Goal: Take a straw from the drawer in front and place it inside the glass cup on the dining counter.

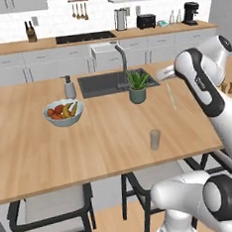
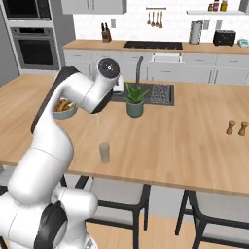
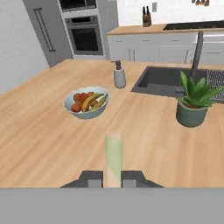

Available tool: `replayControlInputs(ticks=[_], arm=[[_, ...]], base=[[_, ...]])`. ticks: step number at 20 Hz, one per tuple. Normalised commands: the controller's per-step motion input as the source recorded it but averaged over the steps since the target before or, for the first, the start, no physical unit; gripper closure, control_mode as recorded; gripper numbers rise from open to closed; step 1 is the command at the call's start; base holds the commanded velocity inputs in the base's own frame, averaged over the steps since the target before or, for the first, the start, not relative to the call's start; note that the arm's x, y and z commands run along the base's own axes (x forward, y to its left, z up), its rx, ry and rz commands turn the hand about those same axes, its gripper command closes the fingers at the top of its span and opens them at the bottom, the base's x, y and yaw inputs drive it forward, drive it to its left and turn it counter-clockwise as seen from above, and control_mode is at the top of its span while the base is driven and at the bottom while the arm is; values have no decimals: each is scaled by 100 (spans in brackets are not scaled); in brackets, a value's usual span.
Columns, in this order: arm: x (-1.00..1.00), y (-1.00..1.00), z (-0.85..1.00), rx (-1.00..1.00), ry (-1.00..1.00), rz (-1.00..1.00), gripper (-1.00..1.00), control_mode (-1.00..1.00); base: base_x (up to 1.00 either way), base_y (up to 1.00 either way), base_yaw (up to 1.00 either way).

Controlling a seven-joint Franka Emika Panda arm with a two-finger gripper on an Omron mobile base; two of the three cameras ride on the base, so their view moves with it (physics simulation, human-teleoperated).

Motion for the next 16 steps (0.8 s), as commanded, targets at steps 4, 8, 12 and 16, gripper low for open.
replayControlInputs(ticks=[4,8,12,16], arm=[[59,-9,-7,15,-13,49,100,-100],[48,-3,-7,14,-6,46,100,-100],[21,5,-30,11,0,44,100,-100],[3,8,-36,12,-2,41,100,-100]], base=[[0,0,0],[0,0,0],[0,0,0],[0,0,0]])
